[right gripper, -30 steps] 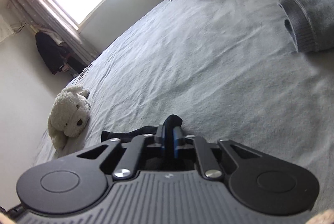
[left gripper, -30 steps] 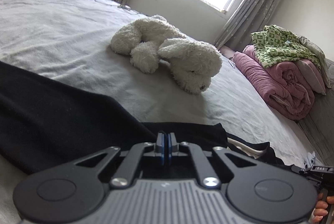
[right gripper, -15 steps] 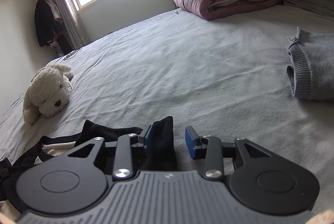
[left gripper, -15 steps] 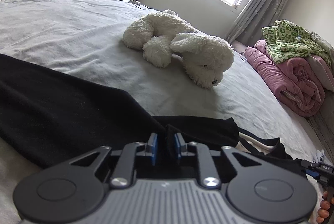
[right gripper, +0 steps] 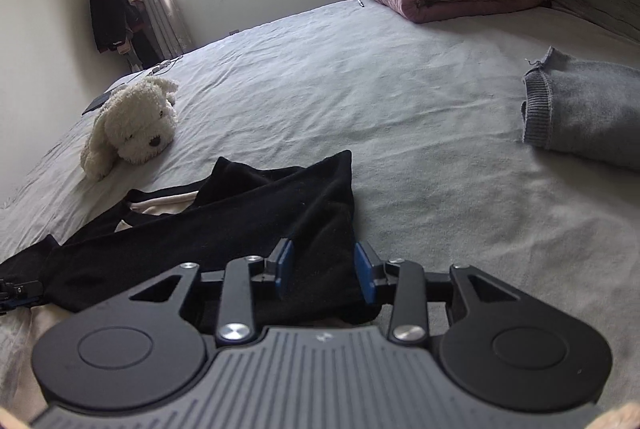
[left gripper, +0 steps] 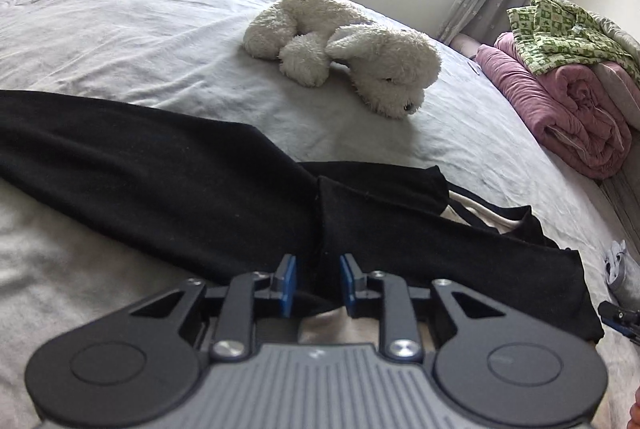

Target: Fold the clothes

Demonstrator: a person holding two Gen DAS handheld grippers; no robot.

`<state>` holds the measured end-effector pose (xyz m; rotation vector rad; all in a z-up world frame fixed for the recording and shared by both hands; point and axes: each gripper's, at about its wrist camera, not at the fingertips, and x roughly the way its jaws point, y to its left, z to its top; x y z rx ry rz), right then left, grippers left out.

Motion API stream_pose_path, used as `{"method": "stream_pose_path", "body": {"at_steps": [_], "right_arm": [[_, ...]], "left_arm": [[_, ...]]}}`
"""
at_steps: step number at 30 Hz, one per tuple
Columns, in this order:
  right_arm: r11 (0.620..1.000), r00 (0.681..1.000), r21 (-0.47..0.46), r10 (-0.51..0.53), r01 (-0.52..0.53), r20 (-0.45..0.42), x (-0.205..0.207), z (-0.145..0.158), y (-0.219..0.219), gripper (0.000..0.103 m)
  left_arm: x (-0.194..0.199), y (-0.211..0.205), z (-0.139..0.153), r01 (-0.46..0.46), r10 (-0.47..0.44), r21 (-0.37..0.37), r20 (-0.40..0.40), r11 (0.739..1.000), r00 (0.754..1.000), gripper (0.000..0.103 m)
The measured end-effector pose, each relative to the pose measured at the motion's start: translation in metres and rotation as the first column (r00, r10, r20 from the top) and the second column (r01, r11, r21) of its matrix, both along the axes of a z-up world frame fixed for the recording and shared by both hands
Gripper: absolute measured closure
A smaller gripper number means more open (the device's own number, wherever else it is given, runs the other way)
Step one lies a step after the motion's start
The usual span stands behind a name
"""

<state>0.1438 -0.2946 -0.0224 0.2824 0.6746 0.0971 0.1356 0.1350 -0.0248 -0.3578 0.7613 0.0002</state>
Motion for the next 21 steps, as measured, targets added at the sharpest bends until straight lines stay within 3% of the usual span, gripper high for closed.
{"method": "stream_pose_path", "body": {"at_steps": [6, 11, 16, 21], "right_arm": [[0.995, 0.999, 0.1, -0.029, 0.026, 0.022, -0.026, 0.023, -0.004, 0.064], [0.985, 0.999, 0.171, -0.028, 0.02, 0.045, -0.053, 0.029, -0.004, 0.064], [0.971, 0.999, 0.241, -0.013, 0.005, 0.033, -0.066, 0.021, 0.002, 0.063], [0.964, 0.999, 0.261, 0.042, -0.047, 0.023, -0.064, 0.022, 0.014, 0.063]], "left_arm": [[-0.019, 0.022, 0.013, -0.097, 0.097, 0.001, 0.018, 0.995, 0.995, 0.055], [-0.026, 0.046, 0.007, -0.251, 0.249, 0.04, 0.061, 0.967, 0.967, 0.039], [-0.018, 0.07, -0.009, -0.393, 0.389, 0.068, 0.058, 0.917, 0.919, 0.039], [-0.008, 0.081, -0.015, -0.448, 0.441, 0.058, 0.104, 0.892, 0.892, 0.039]]}}
